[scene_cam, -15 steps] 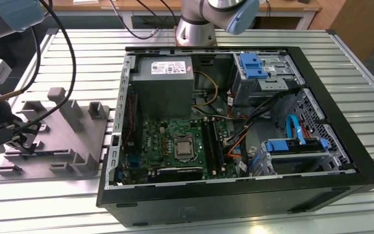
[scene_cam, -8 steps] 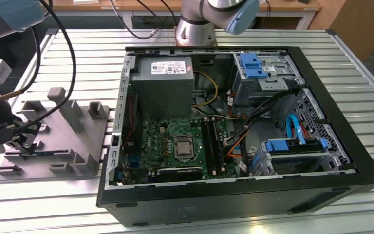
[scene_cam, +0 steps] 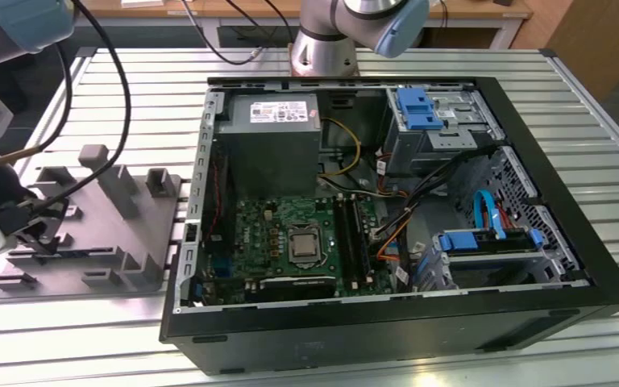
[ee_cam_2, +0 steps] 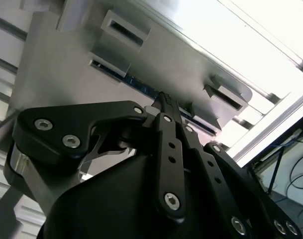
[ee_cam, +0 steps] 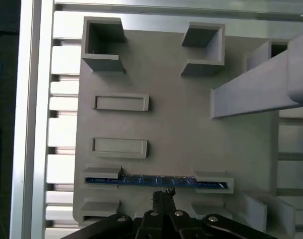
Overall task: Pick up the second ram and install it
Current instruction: 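Pick up the second ram and move it above second insertion slot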
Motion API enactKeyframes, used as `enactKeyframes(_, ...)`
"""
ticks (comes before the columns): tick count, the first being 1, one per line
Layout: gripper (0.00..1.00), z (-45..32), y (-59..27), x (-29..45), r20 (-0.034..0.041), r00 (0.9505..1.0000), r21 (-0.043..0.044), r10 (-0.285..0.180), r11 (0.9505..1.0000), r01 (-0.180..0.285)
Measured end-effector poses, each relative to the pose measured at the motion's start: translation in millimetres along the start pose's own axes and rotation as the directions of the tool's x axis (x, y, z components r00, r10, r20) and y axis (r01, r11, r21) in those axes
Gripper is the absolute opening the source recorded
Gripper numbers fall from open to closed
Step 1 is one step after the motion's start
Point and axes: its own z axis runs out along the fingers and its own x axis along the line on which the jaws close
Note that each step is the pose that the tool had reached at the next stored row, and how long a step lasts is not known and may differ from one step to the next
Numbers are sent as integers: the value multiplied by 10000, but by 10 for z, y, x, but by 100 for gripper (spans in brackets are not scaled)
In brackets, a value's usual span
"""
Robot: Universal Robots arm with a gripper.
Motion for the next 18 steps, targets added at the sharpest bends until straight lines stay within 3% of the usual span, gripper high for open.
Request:
enactKeyframes(4,10,1,0,0,-25,9973,-19,-736,9973,736)
enactKeyframes(10,10,2,0,0,-56,9853,-48,-1706,9853,1706)
enactKeyframes(14,10,4,0,0,-75,9715,-69,-2370,9715,2369)
enactKeyframes(18,10,5,0,0,-94,9526,-92,-3041,9526,3040)
